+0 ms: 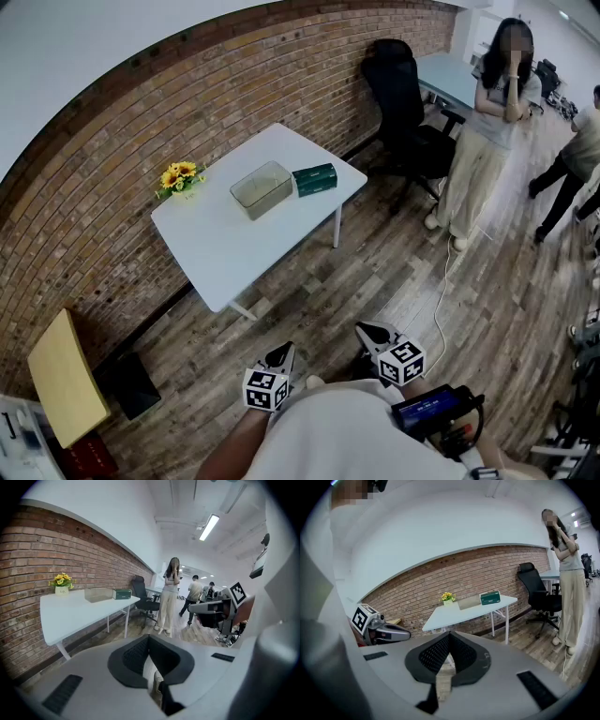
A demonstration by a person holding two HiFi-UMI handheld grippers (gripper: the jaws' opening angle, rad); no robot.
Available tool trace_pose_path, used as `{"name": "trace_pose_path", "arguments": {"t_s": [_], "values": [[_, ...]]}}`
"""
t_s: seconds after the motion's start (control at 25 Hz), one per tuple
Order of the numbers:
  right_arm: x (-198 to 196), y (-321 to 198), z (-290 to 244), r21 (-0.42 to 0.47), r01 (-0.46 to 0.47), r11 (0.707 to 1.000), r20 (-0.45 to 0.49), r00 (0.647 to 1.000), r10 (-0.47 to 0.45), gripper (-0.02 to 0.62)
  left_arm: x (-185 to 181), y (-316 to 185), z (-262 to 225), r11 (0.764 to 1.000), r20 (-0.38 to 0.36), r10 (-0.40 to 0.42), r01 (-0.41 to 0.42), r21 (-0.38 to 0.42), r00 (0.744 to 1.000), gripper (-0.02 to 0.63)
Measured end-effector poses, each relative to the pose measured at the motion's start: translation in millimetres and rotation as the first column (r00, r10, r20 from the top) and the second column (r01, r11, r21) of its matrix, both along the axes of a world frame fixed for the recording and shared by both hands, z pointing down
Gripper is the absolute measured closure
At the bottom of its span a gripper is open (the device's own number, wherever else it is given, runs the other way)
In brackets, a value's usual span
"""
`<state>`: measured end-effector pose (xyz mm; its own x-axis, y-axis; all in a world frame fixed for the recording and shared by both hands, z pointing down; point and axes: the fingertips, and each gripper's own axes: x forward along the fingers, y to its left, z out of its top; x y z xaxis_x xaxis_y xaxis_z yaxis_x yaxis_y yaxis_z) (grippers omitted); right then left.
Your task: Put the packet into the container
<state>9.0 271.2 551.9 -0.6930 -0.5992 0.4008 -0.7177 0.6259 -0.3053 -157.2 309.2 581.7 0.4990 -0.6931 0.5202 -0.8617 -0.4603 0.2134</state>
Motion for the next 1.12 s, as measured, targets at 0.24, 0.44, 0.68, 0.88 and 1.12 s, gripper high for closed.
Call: {"name": "trace_pose_path", "arguments": {"t_s": [0.24,0.44,0.68,0.88,1.12], "values": [[11,-3,-7,-0.001,-0.053,0.999,0.067,0.996,0.053,0.589,5,-1,-1,1.0,-0.003,0.004,-0.004,-0.002,1.0,0.598],[11,2,-4,0.011,-0.036,0.999,0.039,0.999,0.036,0.589,8,2,2,1.0,-0.004,0.005,-0.005,-0.009,1.0,0.598],[15,6,2,-0.006,-0.039,0.999,0.012,0.999,0.039,0.589,10,2,2,1.0,-0.005,0.014,-0.014,-0.006,1.0,0.598],[15,7,8,-0.025,-0.044,0.999,-0.003,0.999,0.044,0.589,9,4,4,1.0,-0.011,0.008,-0.008,-0.012,1.0,0.598],[18,10,18,-0.06,-0.047,0.997,-0.031,0.999,0.045,0.589,8,11,13,0.999,-0.026,-0.009,0.008,-0.038,1.0,0.598]]}}
